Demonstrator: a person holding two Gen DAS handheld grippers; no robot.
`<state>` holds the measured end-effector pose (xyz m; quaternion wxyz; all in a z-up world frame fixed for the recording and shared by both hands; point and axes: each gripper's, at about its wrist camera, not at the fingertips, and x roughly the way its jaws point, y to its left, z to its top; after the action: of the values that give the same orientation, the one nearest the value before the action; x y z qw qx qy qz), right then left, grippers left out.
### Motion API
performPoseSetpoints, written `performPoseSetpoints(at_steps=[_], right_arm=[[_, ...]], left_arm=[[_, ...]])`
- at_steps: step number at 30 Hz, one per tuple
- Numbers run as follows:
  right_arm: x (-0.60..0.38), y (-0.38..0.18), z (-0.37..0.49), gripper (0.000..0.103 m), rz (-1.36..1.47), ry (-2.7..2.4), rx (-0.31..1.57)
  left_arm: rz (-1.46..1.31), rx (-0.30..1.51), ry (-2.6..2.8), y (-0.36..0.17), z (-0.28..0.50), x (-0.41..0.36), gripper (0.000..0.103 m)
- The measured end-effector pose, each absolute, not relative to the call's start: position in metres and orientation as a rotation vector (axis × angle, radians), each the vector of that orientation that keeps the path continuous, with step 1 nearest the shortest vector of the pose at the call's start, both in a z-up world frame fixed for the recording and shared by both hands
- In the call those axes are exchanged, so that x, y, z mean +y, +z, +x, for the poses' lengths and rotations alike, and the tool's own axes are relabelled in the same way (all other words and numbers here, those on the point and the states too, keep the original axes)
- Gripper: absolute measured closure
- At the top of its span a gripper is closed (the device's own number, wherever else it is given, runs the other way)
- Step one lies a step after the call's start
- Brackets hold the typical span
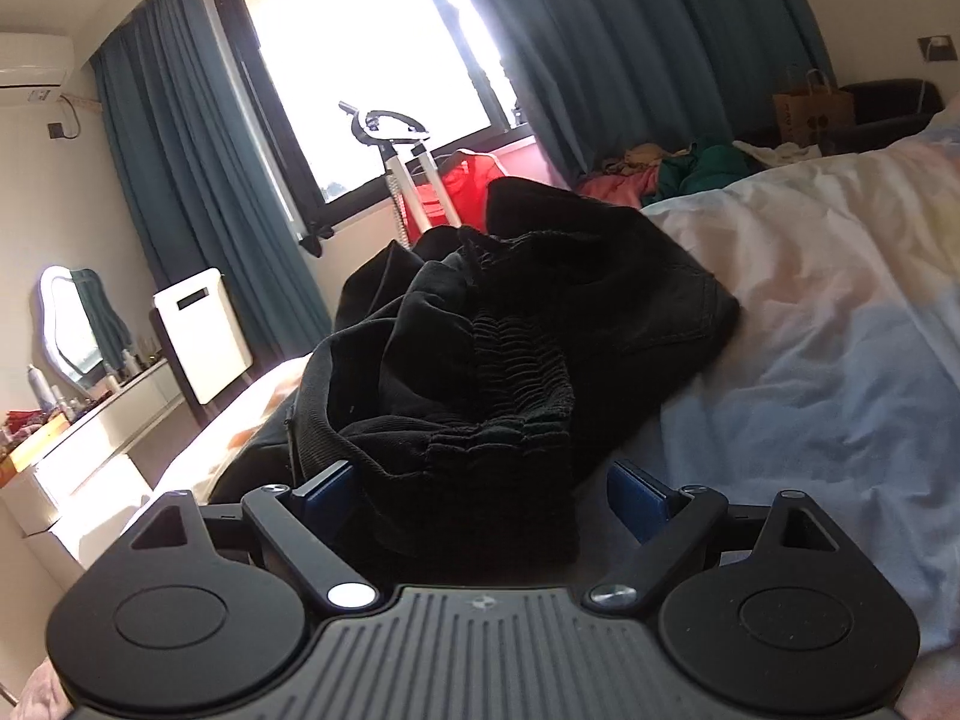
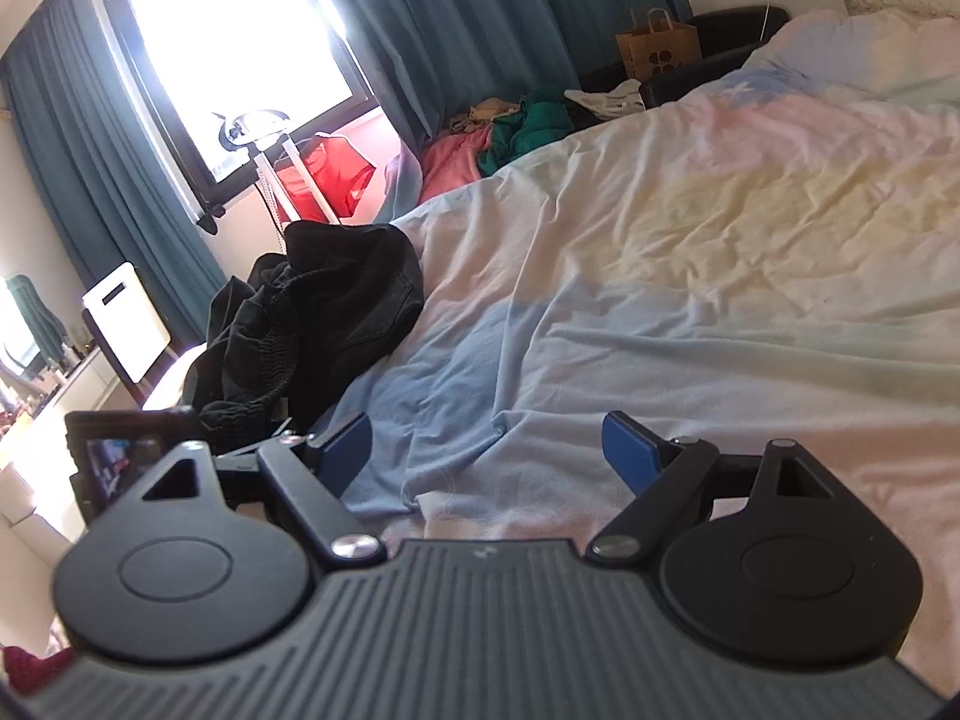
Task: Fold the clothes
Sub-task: 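Grasp the ribbed waistband of the black trousers with the left gripper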
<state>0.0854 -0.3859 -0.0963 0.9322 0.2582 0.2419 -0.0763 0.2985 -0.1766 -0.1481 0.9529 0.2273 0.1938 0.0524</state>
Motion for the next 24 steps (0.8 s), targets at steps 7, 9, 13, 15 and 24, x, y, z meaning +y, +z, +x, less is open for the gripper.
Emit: performPoseSetpoints(at_steps=[7,9,13,15,24], right_arm=[[-0.392,-0.116,0.104,0.018,0.558,-0.150,0.535],[-0.391,-0.120,0.107,0.018,0.555,-0.149,0.547],[-0.384,-0.121,0.108,0.018,0.539,-0.128,0.530],[-0.378,-0.119,0.107,0.018,0.522,-0.118,0.512],[-0.352,-0.110,0.099,0.018,0.442,-0.067,0.429]], left_arm=[[0.306,0.461,0.262,-0.154,0.346,-0.156,0.052],[0.269,0.403,0.258,-0.144,0.337,-0.146,0.073],[0.175,0.301,0.227,-0.107,0.305,-0.108,0.088],[0.143,0.267,0.204,-0.086,0.290,-0.088,0.089],[0.138,0.181,-0.027,-0.011,0.157,-0.040,0.091]])
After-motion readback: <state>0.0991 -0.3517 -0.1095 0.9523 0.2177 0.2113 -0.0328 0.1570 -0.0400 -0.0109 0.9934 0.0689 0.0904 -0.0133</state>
